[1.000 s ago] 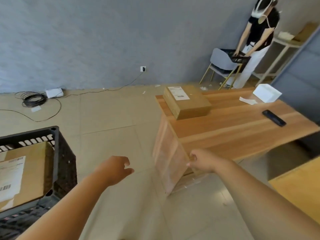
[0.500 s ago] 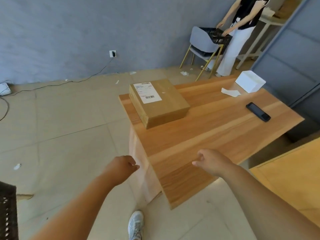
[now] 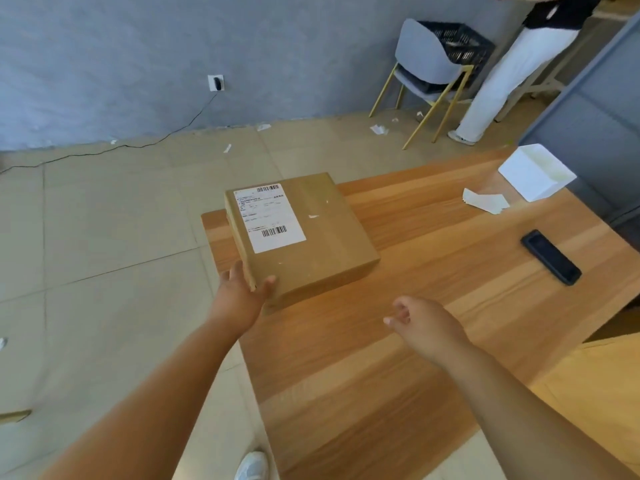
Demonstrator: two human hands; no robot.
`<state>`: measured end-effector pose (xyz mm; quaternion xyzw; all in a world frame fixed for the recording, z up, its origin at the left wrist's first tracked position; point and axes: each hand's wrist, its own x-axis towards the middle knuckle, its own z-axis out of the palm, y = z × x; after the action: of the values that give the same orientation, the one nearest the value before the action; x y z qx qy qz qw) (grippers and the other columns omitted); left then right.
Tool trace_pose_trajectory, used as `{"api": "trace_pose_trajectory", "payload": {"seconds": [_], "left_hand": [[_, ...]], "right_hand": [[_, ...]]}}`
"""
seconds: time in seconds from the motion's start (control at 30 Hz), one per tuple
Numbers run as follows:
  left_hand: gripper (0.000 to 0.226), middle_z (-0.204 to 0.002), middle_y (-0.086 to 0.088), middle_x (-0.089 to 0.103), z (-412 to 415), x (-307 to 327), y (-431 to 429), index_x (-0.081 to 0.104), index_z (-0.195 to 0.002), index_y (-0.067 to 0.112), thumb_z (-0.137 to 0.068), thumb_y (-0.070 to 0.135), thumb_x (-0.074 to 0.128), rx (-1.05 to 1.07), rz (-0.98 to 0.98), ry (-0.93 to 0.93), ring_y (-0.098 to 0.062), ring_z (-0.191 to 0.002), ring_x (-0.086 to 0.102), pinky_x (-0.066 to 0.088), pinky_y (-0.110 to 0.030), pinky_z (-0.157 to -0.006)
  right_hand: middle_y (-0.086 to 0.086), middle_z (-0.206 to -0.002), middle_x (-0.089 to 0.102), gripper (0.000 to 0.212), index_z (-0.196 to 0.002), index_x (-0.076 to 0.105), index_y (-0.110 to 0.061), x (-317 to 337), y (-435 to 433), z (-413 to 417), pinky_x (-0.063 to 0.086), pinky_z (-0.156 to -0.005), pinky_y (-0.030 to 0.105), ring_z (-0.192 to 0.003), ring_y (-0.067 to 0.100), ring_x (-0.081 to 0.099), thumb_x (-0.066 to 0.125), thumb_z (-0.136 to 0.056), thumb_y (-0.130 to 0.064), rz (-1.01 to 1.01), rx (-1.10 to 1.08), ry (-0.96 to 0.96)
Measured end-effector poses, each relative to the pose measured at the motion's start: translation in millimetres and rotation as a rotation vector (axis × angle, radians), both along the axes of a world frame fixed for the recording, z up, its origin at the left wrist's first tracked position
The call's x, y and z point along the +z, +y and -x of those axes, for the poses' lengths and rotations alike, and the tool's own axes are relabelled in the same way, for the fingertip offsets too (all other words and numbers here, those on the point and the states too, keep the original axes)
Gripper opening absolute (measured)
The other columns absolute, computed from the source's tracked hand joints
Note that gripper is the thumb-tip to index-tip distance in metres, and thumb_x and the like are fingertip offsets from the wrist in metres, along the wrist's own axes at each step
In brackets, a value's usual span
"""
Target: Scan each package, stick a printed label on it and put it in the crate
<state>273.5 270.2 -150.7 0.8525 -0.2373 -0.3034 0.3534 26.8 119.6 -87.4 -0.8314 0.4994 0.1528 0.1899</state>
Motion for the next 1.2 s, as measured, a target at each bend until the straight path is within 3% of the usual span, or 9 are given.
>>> {"api": "trace_pose_trajectory", "payload": {"seconds": [0.23,0.4,0.5,0.63,0.73,0.8,0.97,1.1,1.2], "left_hand": [[0.054,-0.117,0.01,0.055,3.3,-20.6,-29.8,0.043,-0.129,0.027,-0.082,0.046,0.061,0.186,0.173,0.072,-0.014,-0.101,0.059,0.05,-0.036,-0.087],[0.031,-0.106,0.022,0.059,22.5,-19.6,-34.7,0.05,-0.106,0.046,-0.085,0.028,0.066,0.283,0.298,0.154,-0.014,-0.095,0.065,0.054,-0.035,-0.081],[0.039,-0.103,0.022,0.058,40.2,-17.2,-36.5,0.05,-0.116,0.033,-0.084,0.02,0.067,0.341,0.304,0.16,-0.012,-0.089,0.066,0.054,-0.03,-0.073],[0.046,-0.106,0.013,0.057,69.2,-16.1,-31.9,0.048,-0.122,0.023,-0.081,0.023,0.07,0.385,0.209,0.081,-0.005,-0.089,0.059,0.049,-0.022,-0.067],[0.058,-0.12,0.001,0.049,94.4,-15.8,-24.1,0.048,-0.129,0.012,-0.079,0.028,0.072,0.395,0.074,0.005,-0.018,-0.1,0.056,0.052,-0.037,-0.083],[0.064,-0.119,0.0,0.042,113.0,-15.7,-18.2,0.047,-0.132,0.012,-0.077,0.031,0.073,0.389,0.041,0.009,-0.02,-0.101,0.055,0.051,-0.044,-0.09],[0.063,-0.107,0.009,0.041,163.5,-14.7,-11.0,0.049,-0.131,0.021,-0.075,0.033,0.075,0.318,0.042,-0.023,0.0,-0.083,0.053,0.045,-0.022,-0.073],[0.059,-0.105,0.011,0.055,203.5,-11.1,-21.5,0.05,-0.125,0.028,-0.073,0.023,0.077,0.261,0.111,-0.012,-0.006,-0.089,0.059,0.049,-0.027,-0.072],[0.049,-0.112,0.009,0.058,230.4,-9.5,-33.9,0.052,-0.121,0.027,-0.078,0.022,0.073,0.149,0.142,-0.049,-0.006,-0.092,0.058,0.043,-0.017,-0.07]], "right_hand": [[-0.003,-0.134,0.049,0.052,-0.135,0.044,-0.023,-34.2,-81.3,-31.4,0.044,-0.09,0.033,-0.118,0.019,0.051,0.055,-0.091,-0.047,0.141,-0.007,-0.3],[0.001,-0.152,0.032,0.075,-0.149,0.025,-0.02,-53.1,-125.4,-64.1,0.034,-0.107,0.038,-0.136,0.021,0.036,0.054,-0.089,-0.054,-0.055,0.019,-0.448],[0.0,-0.153,0.032,0.08,-0.151,0.019,-0.021,-58.4,-139.2,-73.6,0.033,-0.108,0.037,-0.137,0.021,0.036,0.053,-0.088,-0.057,-0.232,0.045,-0.463],[-0.002,-0.143,0.048,0.068,-0.147,0.033,-0.021,-61.2,-142.9,-65.1,0.041,-0.102,0.033,-0.127,0.017,0.047,0.059,-0.089,-0.047,-0.314,0.114,-0.457],[-0.004,-0.133,0.055,0.062,-0.14,0.042,-0.02,-58.8,-137.6,-44.1,0.045,-0.096,0.033,-0.116,0.015,0.055,0.065,-0.086,-0.039,-0.312,0.091,-0.478],[-0.004,-0.126,0.059,0.054,-0.134,0.049,-0.019,-57.2,-132.1,-22.0,0.047,-0.089,0.031,-0.107,0.013,0.057,0.067,-0.085,-0.035,-0.291,0.078,-0.485],[0.002,-0.124,0.052,0.052,-0.13,0.053,-0.015,-57.9,-119.4,48.6,0.045,-0.093,0.033,-0.108,0.018,0.054,0.069,-0.085,-0.033,-0.214,0.008,-0.441],[0.005,-0.131,0.05,0.054,-0.136,0.048,-0.013,-52.7,-116.7,103.1,0.042,-0.098,0.033,-0.118,0.021,0.05,0.065,-0.088,-0.032,-0.108,-0.053,-0.398],[0.004,-0.138,0.049,0.054,-0.14,0.043,-0.015,-47.3,-119.7,136.7,0.04,-0.103,0.036,-0.126,0.022,0.047,0.06,-0.092,-0.031,-0.056,-0.065,-0.373]]}}
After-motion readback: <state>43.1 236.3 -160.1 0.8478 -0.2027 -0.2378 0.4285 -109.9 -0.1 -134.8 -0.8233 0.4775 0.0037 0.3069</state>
